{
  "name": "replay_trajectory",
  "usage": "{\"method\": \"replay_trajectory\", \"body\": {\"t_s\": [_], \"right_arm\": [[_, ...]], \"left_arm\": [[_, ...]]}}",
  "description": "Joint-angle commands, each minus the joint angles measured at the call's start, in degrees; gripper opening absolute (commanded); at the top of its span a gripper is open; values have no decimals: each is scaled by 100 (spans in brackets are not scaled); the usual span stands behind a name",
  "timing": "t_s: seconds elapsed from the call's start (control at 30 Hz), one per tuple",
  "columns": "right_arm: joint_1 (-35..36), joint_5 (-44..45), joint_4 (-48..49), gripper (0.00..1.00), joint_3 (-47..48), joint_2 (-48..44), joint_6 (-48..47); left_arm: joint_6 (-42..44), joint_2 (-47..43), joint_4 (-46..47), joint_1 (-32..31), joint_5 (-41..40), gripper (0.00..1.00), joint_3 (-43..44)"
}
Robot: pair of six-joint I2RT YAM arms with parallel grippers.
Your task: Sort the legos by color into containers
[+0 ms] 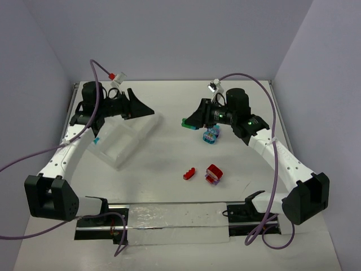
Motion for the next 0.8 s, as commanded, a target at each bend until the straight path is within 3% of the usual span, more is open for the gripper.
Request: {"method": "replay_trajectory", "body": {"t_s": [0.0, 0.23, 0.77], "right_arm": [[1, -816, 916, 0, 114, -165, 363], [-5, -1251, 1571, 0, 109, -23, 1049], [-6, -1849, 2363, 0, -43, 3, 1602]], "left_arm": [[-1319, 7, 2199, -223, 910, 85, -317], [-1639, 206, 2844, -717, 938, 96, -335], [-2007, 615, 3770, -1299, 1570, 96, -171]]}}
